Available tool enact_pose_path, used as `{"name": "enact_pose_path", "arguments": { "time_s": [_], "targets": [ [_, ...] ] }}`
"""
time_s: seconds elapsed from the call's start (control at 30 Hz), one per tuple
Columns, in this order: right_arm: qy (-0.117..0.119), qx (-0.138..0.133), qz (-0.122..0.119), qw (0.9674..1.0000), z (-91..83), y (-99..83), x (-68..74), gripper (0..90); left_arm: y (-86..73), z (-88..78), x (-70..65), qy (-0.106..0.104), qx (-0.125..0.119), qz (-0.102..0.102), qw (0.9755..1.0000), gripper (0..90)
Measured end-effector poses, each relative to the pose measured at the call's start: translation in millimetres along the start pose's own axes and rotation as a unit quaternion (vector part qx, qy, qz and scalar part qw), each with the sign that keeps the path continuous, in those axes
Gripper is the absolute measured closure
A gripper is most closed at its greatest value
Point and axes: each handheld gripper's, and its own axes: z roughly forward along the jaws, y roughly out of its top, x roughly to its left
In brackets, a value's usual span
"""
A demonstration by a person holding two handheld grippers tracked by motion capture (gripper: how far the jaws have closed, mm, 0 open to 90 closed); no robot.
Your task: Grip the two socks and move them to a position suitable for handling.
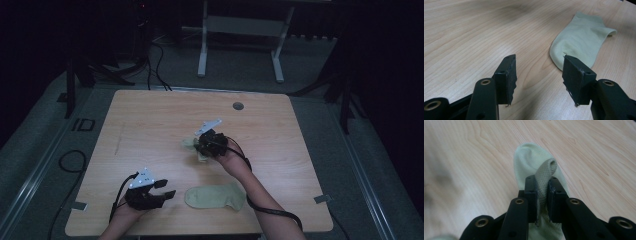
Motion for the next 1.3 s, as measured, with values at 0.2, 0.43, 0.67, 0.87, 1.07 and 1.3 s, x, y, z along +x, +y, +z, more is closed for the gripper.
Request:
{"name": "enact_pose_path", "arguments": {
  "time_s": [0.2,0.43,0.67,0.87,1.07,1.3],
  "targets": [
    [0.003,0.012,-0.019,0.9997,-19.5,-22.0,-0.1,80.0,0.2,0.9,-1.6,0.000,0.000,-0.001,1.0000,45.1],
    [0.003,0.035,-0.036,0.9987,-26.3,-46.2,-1.5,79.6,0.6,2.8,-3.2,0.001,0.003,0.001,1.0000,45.2],
    [0.013,0.049,-0.026,0.9984,-13.7,-68.8,-3.6,78.3,3.1,4.9,-3.4,-0.001,0.001,-0.002,1.0000,45.1],
    [0.017,0.073,-0.028,0.9968,3.1,-81.7,-2.4,77.3,8.9,8.1,-4.3,0.004,0.003,0.002,1.0000,45.1],
    [0.030,0.074,-0.016,0.9967,3.9,-82.8,-5.0,60.9,18.9,15.9,-2.6,0.007,0.007,0.005,0.9999,44.0],
    [0.032,0.048,-0.013,0.9983,-21.9,-72.0,-7.2,50.7,41.7,34.3,2.1,0.004,0.011,0.010,0.9999,37.7]
  ]
}}
